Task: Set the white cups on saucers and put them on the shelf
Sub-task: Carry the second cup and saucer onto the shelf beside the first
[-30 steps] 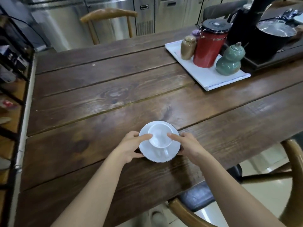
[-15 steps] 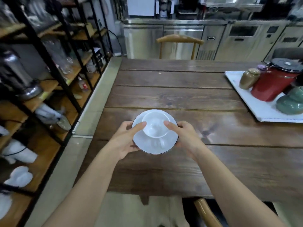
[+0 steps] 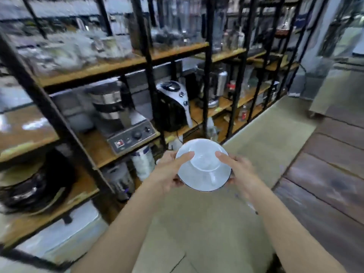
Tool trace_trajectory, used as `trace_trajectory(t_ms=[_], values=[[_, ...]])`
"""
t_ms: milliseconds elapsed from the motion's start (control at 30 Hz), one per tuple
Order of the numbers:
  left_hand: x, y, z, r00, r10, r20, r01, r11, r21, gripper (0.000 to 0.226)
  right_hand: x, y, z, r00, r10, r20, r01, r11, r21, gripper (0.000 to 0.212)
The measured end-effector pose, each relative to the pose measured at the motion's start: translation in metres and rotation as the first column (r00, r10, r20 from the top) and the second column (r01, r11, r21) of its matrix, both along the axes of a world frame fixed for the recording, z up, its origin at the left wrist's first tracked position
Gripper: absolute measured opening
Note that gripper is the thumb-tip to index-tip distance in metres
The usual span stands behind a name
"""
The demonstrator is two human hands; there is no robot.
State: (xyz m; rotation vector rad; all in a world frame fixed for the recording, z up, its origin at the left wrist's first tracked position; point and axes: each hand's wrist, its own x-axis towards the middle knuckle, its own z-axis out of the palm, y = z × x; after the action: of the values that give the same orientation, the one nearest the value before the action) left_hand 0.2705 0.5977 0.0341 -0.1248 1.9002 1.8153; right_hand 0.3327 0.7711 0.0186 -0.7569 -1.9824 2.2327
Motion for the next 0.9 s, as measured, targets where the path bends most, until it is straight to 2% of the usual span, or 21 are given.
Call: trace_trajectory(t_ms=[67,167,267,367,467,600,767,900], values=[[-0.007,-0.053,0.006,0.992,0.123,-0.012,-0.123,0.992,0.013,0.042,-0.032,-0.049,0.001,0.994,0.106,-0.005,-0.106,0.994,-0.010,0.047],[-0.014,-0.127,0.014,0.955,0.290,-0.060,-0.290,0.957,0.003,0.049,-0.074,-0.121,0.007,0.965,0.261,-0.027,-0.262,0.965,-0.017,0.045],[-0.017,-0.190,0.018,0.881,0.465,-0.087,-0.467,0.884,-0.001,0.049,-0.109,-0.186,0.012,0.902,0.431,-0.033,-0.431,0.902,0.000,0.049],[-0.022,-0.244,0.022,0.808,0.581,-0.094,-0.586,0.810,-0.029,0.047,-0.138,-0.246,0.016,0.839,0.544,-0.022,-0.544,0.839,0.020,0.039],[-0.034,-0.289,0.026,0.754,0.649,-0.100,-0.654,0.756,-0.034,0.047,-0.166,-0.297,0.018,0.770,0.638,-0.009,-0.639,0.769,-0.013,0.035],[-0.061,-0.337,0.026,0.689,0.716,-0.114,-0.722,0.691,-0.026,0.047,-0.205,-0.351,0.017,0.703,0.711,-0.017,-0.709,0.702,0.068,0.043],[-0.102,-0.375,0.028,0.654,0.741,-0.155,-0.756,0.648,-0.091,0.019,-0.263,-0.401,0.014,0.637,0.771,0.000,-0.759,0.626,0.180,0.037],[-0.135,-0.410,0.022,0.597,0.782,-0.180,-0.802,0.586,-0.117,0.032,-0.299,-0.437,0.011,0.584,0.811,-0.004,-0.792,0.572,0.215,0.034]])
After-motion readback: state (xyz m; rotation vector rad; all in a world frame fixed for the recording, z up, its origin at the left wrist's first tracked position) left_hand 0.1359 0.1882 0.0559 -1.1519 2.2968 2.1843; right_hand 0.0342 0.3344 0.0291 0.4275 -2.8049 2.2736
